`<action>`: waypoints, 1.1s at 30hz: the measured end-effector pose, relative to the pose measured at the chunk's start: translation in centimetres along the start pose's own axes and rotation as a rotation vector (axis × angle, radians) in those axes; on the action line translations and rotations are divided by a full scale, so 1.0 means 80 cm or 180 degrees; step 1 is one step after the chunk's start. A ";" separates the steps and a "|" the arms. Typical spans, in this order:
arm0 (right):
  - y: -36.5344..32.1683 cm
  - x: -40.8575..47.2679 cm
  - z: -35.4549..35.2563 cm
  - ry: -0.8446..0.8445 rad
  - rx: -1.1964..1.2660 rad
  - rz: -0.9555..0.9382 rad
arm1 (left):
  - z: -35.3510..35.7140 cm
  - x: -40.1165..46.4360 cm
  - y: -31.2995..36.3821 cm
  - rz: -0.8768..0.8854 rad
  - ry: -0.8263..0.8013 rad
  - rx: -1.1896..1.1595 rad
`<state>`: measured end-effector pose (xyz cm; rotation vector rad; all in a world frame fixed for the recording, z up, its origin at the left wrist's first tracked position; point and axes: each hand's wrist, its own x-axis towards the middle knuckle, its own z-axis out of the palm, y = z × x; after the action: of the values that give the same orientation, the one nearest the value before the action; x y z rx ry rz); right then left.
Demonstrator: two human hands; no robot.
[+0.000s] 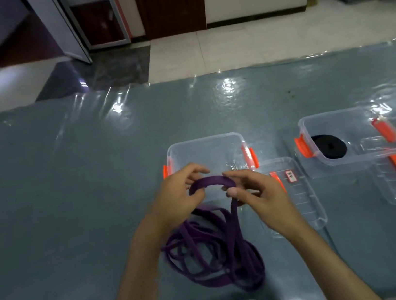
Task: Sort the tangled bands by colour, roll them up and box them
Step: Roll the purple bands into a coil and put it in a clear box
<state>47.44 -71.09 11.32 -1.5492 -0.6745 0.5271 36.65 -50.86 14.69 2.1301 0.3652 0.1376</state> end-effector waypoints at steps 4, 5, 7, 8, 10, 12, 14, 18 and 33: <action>-0.008 0.009 -0.010 -0.0016 -0.0228 -0.0113 | -0.007 -0.004 -0.010 -0.0573 -0.0072 -0.0115; -0.007 0.011 -0.010 0.0006 -0.0319 -0.0111 | -0.007 -0.006 -0.009 -0.0591 0.0030 -0.0280; -0.004 0.017 -0.010 0.0055 -0.0458 -0.0110 | -0.008 -0.008 -0.004 -0.0532 0.0308 -0.0596; -0.003 0.020 -0.010 0.0067 -0.0473 -0.0106 | -0.007 -0.008 0.001 -0.0480 0.0445 -0.0701; -0.002 0.025 -0.009 0.0048 -0.0432 -0.0086 | -0.002 -0.006 0.013 -0.0375 0.0646 -0.0880; -0.003 0.028 -0.006 -0.0025 -0.0345 -0.0115 | 0.008 -0.003 0.027 -0.0318 0.0772 -0.1171; -0.003 0.030 -0.002 -0.0044 -0.0250 -0.0163 | 0.017 0.000 0.037 -0.0317 0.0968 -0.1367; -0.005 0.024 -0.002 -0.0222 -0.0046 -0.0197 | 0.032 0.007 0.044 -0.0448 0.0998 -0.1575; 0.014 -0.029 -0.020 0.0087 0.0114 0.0124 | 0.087 -0.018 0.045 -0.0347 0.0834 -0.1014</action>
<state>46.98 -73.86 10.23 -1.5358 -0.6120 0.5435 37.68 -58.69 13.91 1.7760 0.5720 0.3880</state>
